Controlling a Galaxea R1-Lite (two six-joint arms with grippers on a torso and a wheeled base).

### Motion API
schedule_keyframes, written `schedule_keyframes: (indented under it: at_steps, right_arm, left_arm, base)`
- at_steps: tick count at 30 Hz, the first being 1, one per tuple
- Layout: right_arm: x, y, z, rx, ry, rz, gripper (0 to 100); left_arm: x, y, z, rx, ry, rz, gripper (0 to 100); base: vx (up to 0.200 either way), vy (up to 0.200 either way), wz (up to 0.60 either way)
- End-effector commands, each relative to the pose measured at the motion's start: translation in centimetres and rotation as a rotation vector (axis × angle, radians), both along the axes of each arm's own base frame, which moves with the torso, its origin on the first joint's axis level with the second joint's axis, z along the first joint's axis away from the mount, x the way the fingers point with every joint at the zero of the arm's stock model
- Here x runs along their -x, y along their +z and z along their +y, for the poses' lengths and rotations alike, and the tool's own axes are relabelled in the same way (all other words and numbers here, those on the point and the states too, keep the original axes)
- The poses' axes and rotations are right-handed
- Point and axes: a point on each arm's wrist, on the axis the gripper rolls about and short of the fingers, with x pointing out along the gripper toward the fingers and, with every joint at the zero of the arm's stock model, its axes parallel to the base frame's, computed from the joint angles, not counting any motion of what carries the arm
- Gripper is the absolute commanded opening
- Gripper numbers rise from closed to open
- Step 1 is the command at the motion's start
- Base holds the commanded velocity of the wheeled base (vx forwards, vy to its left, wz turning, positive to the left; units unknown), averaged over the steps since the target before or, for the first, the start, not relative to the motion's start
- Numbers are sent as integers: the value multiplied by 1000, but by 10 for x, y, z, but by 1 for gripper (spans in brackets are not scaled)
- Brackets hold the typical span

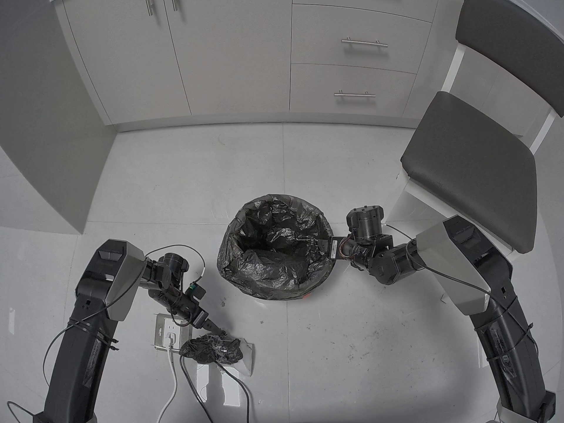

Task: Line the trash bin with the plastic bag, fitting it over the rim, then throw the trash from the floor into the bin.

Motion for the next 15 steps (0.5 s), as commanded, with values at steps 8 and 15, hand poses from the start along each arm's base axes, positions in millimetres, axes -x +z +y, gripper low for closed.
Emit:
schedule_keyframes:
  at_steps: [8, 15]
  right_arm:
    - [-3, -7, -1, 2, -3, 5, 100]
    - [-3, -2, 3, -7, 2, -12, 100]
  left_arm:
    - [12, -32, -1, -8, -7, 72, 100]
    - [22, -44, -4, -21, -68, 122, 100]
  base:
    - [0, 0, 0]
    - [0, 0, 0]
